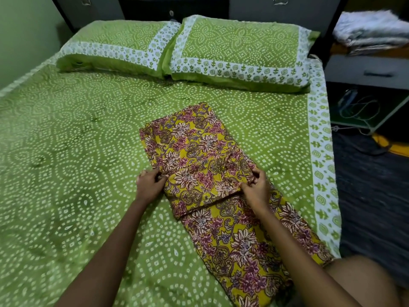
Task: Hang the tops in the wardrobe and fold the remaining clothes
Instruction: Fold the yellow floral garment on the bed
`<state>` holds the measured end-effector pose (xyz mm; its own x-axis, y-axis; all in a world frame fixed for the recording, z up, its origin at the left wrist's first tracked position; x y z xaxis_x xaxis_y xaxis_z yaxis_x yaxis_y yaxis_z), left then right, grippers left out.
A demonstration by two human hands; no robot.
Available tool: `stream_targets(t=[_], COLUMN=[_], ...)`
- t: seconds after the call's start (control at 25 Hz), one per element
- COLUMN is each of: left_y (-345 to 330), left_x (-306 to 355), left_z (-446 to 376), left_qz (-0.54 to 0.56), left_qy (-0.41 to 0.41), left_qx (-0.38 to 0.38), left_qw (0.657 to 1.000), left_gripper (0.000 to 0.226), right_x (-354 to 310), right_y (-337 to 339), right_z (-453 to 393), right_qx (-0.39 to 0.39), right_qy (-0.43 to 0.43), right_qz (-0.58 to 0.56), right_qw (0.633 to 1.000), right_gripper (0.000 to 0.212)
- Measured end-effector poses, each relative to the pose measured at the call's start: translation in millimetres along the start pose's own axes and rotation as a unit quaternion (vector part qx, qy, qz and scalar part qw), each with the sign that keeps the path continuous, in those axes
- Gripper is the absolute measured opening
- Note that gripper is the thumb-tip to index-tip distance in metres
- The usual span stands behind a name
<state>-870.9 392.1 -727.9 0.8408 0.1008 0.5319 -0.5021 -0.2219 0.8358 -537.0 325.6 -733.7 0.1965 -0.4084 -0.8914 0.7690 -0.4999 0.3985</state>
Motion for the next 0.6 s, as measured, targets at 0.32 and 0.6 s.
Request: stream_targets(t=[0.32, 0.6], left_y=[6.1, 2.2], left_x=[31.5, 25.6], left_z=[2.0, -1.0], left_qz=[-0.002, 0.121], left_qy=[-0.062, -0.055], left_qx=[0.055, -0.084], left_qw=[0.997, 0.988], left_gripper=[0.022, 0.024], right_x=[-34.4, -43.0], right_y=[1.0, -29.6], right_z=[7.9, -12.5], right_qx=[0.095, 0.024], right_qy=[0.251, 0.226], right_qz=[0.192, 0.404], right_qw=[0.944, 0.886], right_gripper=[0.033, 0.058])
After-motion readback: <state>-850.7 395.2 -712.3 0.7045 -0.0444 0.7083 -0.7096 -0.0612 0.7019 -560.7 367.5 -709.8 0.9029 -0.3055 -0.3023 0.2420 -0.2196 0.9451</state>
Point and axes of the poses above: each hand's wrist, its own z-axis away from the middle knuckle, its own y-axis out of the back of the hand, x = y × z, the point moved 7 cm from there along -z, towards the middle knuckle, and after that the axes turned 11 degrees about x, right-handed, at the moved point
